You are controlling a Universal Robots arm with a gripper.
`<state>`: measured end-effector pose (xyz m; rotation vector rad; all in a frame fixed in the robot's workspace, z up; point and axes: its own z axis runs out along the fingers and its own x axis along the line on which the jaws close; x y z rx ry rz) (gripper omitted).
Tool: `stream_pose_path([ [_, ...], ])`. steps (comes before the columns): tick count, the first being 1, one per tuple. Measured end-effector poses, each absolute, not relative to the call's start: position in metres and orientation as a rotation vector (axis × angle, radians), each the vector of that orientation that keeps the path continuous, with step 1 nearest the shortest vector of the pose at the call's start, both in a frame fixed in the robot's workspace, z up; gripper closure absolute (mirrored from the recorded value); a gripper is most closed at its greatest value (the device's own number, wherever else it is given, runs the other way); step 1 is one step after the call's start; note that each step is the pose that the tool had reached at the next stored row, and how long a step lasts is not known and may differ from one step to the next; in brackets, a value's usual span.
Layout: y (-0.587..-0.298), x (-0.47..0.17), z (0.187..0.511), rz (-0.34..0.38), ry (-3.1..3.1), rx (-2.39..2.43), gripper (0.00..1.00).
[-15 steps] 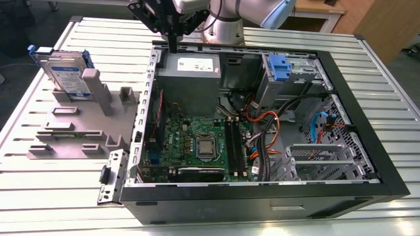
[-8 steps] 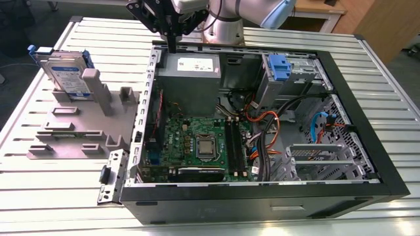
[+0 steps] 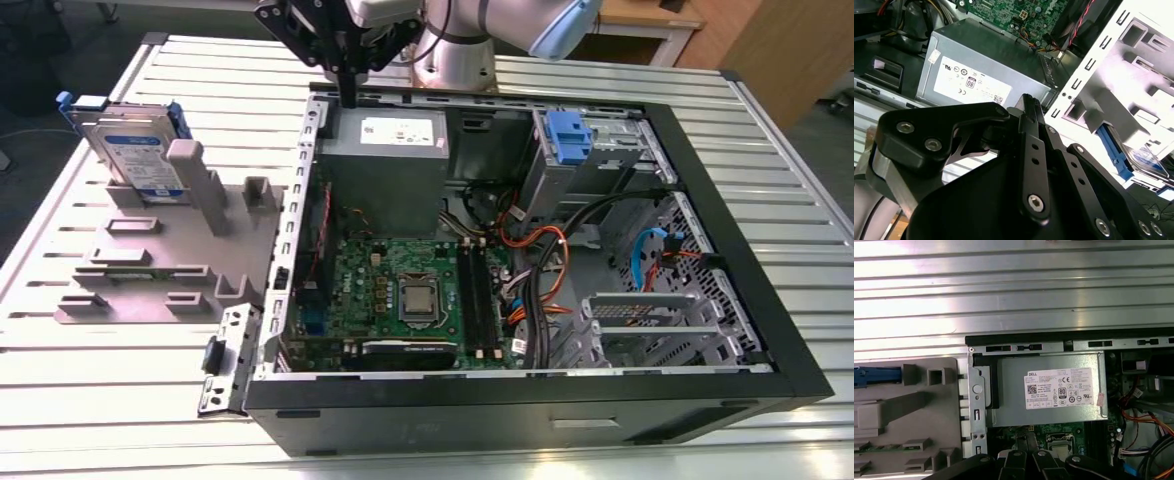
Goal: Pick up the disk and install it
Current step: 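Reach for the disk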
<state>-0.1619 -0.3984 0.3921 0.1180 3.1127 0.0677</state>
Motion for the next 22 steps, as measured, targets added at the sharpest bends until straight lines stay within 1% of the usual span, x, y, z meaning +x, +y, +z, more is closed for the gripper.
stream_pose_path([
  [22, -0.3984, -0.1678, 0.3921, 0.068, 3.113, 0.118, 0.89],
])
